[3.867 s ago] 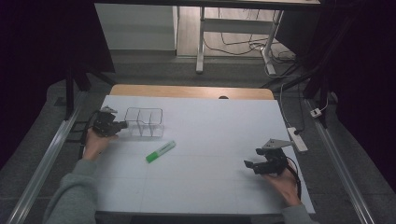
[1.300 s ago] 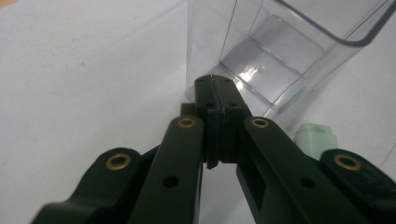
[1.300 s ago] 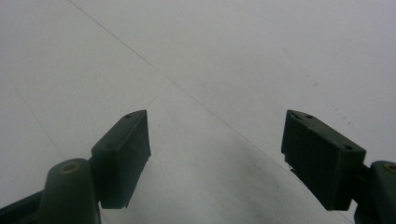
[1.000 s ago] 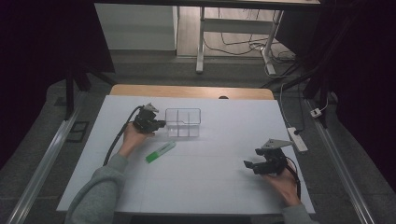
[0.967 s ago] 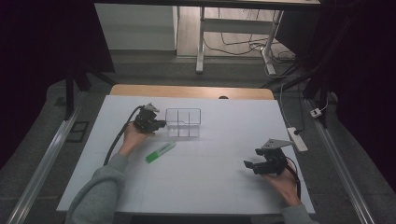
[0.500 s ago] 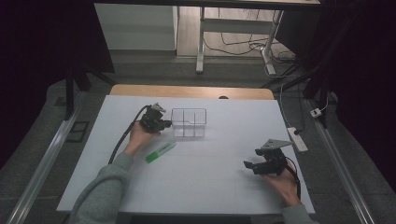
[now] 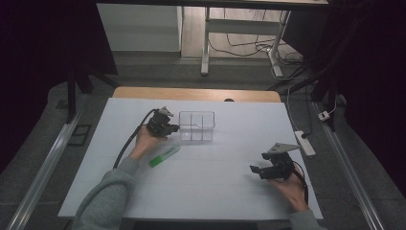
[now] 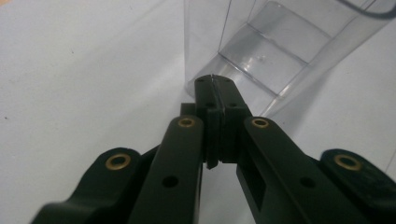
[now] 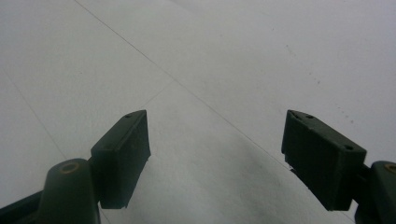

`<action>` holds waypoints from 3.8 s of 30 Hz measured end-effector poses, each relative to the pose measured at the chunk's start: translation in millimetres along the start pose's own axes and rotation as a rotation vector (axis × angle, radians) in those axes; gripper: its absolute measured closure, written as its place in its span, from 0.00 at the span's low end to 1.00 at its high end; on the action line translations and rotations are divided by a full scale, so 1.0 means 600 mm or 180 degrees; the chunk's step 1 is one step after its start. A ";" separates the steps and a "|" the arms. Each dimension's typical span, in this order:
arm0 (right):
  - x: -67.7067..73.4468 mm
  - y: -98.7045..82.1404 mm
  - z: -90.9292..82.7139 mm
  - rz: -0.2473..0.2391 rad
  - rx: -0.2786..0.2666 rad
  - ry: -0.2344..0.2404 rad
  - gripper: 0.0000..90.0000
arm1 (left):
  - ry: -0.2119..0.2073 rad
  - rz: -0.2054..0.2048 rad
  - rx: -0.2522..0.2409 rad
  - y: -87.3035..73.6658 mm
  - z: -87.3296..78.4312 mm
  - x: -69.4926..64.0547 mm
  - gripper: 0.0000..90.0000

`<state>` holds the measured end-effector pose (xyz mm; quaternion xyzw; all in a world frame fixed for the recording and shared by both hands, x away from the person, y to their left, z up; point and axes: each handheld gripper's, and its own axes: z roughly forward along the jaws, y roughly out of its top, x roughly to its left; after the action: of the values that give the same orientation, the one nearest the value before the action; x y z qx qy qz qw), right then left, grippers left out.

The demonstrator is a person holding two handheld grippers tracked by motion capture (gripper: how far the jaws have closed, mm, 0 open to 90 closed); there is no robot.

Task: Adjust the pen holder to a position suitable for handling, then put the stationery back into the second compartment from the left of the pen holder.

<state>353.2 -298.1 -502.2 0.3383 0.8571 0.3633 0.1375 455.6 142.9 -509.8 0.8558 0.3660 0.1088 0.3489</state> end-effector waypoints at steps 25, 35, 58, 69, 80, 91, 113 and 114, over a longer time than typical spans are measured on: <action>0.001 0.000 -0.003 -0.0010 -0.0003 -0.0011 0.25 | 0.0005 0.0111 -0.0078 0.009 -0.010 -0.009 0.99; 0.001 0.000 -0.001 -0.0018 -0.0004 0.0001 0.25 | 0.0038 -0.0032 -0.0142 -0.028 -0.087 -0.020 0.72; 0.002 0.002 -0.001 -0.0010 -0.0074 0.0062 0.26 | -0.0071 0.0075 0.0145 -0.080 -0.173 -0.057 0.41; 0.004 0.002 -0.001 -0.0017 -0.0063 0.0069 0.26 | -0.0143 0.0157 0.0451 -0.078 -0.164 -0.064 0.37; 0.006 -0.004 -0.007 -0.0006 -0.0061 0.0033 0.26 | -0.0144 0.0273 0.0753 -0.072 -0.133 -0.075 0.35; 0.007 -0.004 -0.008 -0.0006 -0.0084 0.0041 0.26 | -0.0138 0.0210 0.1007 -0.081 -0.111 -0.072 0.34; 0.008 -0.004 -0.008 -0.0021 -0.0068 0.0027 0.26 | -0.0065 0.0322 0.1428 -0.094 -0.080 -0.072 0.67; 0.008 -0.004 -0.008 -0.0021 -0.0068 0.0027 0.26 | -0.0063 0.0339 0.1434 -0.094 -0.080 -0.073 0.72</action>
<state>346.3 -298.7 -500.5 0.3325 0.8549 0.3734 0.1386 372.4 164.1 -509.7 0.9313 0.3319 0.0343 0.1463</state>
